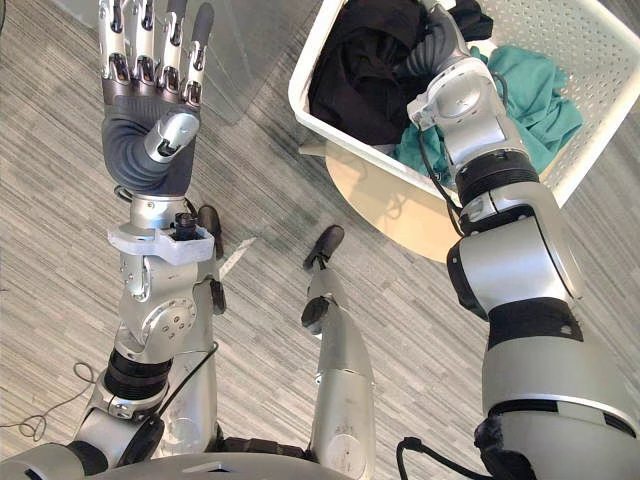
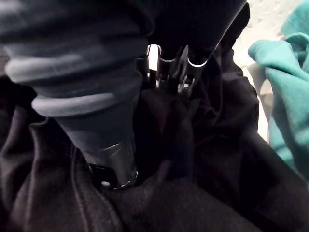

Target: Pick up the laundry basket with both hands and put the clothes into the washing machine.

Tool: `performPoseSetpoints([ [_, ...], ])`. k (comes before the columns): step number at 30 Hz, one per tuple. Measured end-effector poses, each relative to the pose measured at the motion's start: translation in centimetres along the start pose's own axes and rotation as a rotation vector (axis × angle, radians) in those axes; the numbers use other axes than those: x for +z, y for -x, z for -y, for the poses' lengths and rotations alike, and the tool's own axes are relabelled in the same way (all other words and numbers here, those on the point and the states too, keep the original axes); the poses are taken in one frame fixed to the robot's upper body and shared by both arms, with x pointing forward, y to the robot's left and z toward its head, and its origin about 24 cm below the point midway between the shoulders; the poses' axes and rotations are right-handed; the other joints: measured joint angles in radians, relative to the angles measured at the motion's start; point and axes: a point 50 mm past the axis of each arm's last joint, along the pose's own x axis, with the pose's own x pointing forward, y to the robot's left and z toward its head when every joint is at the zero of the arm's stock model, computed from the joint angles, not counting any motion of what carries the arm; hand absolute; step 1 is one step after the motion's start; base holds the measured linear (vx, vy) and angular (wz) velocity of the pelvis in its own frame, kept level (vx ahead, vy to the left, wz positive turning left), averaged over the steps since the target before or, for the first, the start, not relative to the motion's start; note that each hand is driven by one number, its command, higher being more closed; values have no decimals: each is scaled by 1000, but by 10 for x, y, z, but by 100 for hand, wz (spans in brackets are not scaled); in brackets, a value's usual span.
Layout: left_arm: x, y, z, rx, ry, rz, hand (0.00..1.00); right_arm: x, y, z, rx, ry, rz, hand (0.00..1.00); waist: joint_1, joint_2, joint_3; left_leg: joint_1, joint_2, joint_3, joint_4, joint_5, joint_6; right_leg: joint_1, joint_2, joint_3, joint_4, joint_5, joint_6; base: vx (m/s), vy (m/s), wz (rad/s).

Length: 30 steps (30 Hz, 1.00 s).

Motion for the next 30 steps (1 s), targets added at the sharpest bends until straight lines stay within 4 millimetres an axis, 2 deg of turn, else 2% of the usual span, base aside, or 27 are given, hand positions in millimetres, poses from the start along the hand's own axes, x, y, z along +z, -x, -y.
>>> performPoseSetpoints([
  [3, -3, 1, 5, -24, 38, -21, 0, -9, 3, -15, 64, 46, -29, 100, 7, -23, -29, -3, -4, -6, -17, 3, -4, 0, 1, -2, -15, -4, -1, 49, -26, 9],
  [8, -7, 7, 0, 1, 45, -47, 0, -36, 14, -39, 137, 12, -102, 100, 34, -24, -122, -1, -14, -23, -81, 35, -19, -16, -2, -18, -22, -10, 2, 67, -26, 11],
  [11, -7, 7, 0, 14, 54, -41, 0, -39, 15, -41, 118, -97, -111, 100, 39, -22, -126, 15, -14, -24, -104, 49, -26, -17, -3, -19, -7, -18, -5, 69, -47, 2],
  [14, -10, 5, 2, 46, 84, -31, 0, -47, 19, -43, 76, -244, -132, 100, 51, -20, -127, 27, -15, -25, -112, 63, -23, -22, -8, -18, 25, -34, -8, 60, -49, 0],
  [20, -9, 4, -2, 85, 102, -25, 0, -62, 27, -66, 3, -746, -207, 100, 67, -11, -131, 57, -12, -23, -108, 64, -23, -22, -18, -9, 92, -76, -18, 59, -65, -1],
  [26, -5, 3, -7, 102, 110, -2, 0, -66, 35, -86, 9, -1090, -211, 100, 73, -2, -128, 70, -8, -19, -89, 50, -18, -14, -19, 2, 111, -92, -11, 30, -67, -4],
  [29, 0, 3, -16, 134, 91, 21, 0, -65, 49, -103, 13, -1360, -149, 100, 69, 0, -127, 70, -6, -12, -73, 41, -17, -8, -19, 5, 111, -92, -11, 18, -59, -3],
  [30, 2, 3, -19, 142, 84, 30, 0, -63, 52, -106, 17, -1403, -134, 100, 66, 6, -122, 72, -6, -13, -68, 41, -19, -3, -20, 3, 113, -92, -11, 35, -48, 7],
])
